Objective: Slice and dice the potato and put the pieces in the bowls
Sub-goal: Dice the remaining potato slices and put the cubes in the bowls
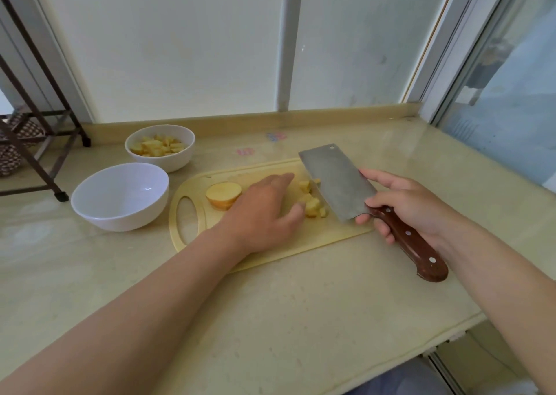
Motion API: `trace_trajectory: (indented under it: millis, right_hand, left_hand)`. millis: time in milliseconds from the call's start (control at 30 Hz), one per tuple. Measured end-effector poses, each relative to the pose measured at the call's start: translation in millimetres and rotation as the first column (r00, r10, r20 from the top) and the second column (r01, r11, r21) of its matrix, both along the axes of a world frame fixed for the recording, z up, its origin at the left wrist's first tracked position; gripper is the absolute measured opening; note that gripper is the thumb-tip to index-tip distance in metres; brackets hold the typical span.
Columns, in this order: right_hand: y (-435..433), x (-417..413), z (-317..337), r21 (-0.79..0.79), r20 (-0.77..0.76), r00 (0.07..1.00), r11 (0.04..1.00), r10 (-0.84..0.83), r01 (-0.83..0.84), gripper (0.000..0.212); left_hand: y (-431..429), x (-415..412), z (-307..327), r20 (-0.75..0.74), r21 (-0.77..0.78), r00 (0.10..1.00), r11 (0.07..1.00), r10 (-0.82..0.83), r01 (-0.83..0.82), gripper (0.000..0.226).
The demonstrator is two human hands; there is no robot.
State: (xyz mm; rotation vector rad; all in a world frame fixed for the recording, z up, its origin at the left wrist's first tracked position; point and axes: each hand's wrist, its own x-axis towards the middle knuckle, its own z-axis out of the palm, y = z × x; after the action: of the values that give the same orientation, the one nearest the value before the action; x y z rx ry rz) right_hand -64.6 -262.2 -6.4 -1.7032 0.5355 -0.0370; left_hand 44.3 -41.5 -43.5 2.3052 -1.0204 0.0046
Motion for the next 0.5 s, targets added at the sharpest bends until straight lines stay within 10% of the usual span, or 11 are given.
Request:
trace_trajectory:
  millis: [67, 133, 233, 500]
  right_hand:
    - [5, 2, 4, 0.117, 0.049, 0.999, 0.993, 0.014, -0.019, 0.061]
    - [15, 5, 6, 0.254, 0.094, 0.994, 0.965, 0.048, -0.071, 0.06]
    - [36, 8, 6, 0.398, 0.148, 0.982, 0.901, 0.12, -0.17, 0.058]
    - [47, 9, 6, 0.207, 0.132, 0.988, 0.972, 0.085, -0.112, 0.056]
  left_hand:
    - [-4, -1, 10, -0.315, -0.349, 0.948, 0.923, 0.047, -0.162, 0.05]
    - [-10, 1, 23, -0.757, -0.563, 0.634, 0.649, -0.158, -0.512, 0.036]
    - [-10, 2, 32, -0.752, -0.543, 0.172, 0.449, -0.637, -0.71, 0.054]
    - [-2, 3, 34, -0.673, -0.599, 0.095, 0.465, -0.733, -0.651, 0.071]
